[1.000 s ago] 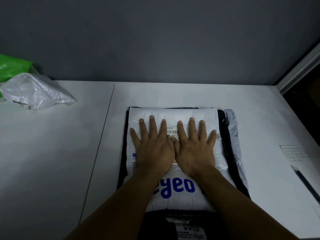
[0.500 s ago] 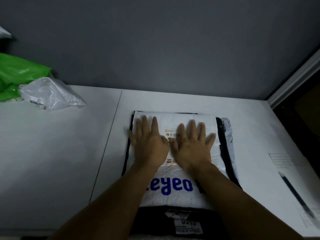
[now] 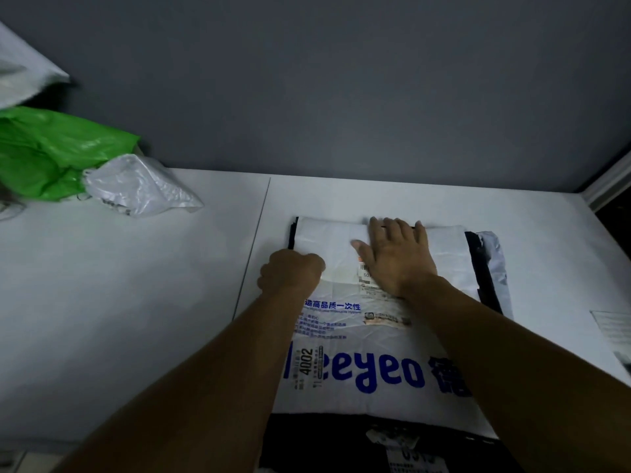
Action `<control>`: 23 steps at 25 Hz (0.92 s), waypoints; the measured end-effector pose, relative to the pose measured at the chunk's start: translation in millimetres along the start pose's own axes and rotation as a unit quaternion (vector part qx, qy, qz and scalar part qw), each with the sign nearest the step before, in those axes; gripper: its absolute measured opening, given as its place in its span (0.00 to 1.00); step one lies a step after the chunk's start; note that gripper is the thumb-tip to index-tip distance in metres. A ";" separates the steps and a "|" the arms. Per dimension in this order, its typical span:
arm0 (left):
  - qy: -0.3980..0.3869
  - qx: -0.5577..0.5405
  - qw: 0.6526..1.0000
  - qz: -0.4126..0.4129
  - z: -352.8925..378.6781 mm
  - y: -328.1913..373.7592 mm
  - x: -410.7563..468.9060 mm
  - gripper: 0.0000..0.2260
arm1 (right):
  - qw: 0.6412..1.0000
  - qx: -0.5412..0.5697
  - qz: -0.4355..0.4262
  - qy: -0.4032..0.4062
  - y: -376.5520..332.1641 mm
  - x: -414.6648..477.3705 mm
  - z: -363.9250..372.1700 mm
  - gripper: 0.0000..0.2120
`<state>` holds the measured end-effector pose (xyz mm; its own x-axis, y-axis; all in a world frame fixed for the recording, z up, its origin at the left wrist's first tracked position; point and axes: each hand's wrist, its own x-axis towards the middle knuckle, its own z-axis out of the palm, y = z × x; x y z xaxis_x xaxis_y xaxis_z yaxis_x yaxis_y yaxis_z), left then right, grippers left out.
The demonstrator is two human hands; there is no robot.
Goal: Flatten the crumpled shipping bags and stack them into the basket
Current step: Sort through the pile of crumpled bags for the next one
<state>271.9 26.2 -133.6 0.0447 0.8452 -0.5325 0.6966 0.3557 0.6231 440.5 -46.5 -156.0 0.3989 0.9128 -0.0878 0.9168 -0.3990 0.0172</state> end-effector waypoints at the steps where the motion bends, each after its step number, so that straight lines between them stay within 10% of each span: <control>1: -0.008 -0.023 1.000 0.000 -0.9 1.9 -0.1 0.19 | 1.000 -0.004 0.001 0.010 -0.7 0.0 4.0 0.36; 5: -0.039 -0.073 0.997 -0.012 -2.3 6.5 -7.2 0.31 | 0.999 -0.009 0.002 0.034 -0.1 0.9 12.6 0.34; 23: -0.053 -0.252 0.958 0.125 -7.5 -24.4 -20.7 0.15 | 0.976 0.148 -0.013 -0.158 31.0 35.1 -61.2 0.43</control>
<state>248.6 3.1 -133.5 0.2563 0.8933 -0.3693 0.2218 0.3175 0.9219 484.2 -21.5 -97.6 0.3071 0.8690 -0.3881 0.8619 -0.4268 -0.2737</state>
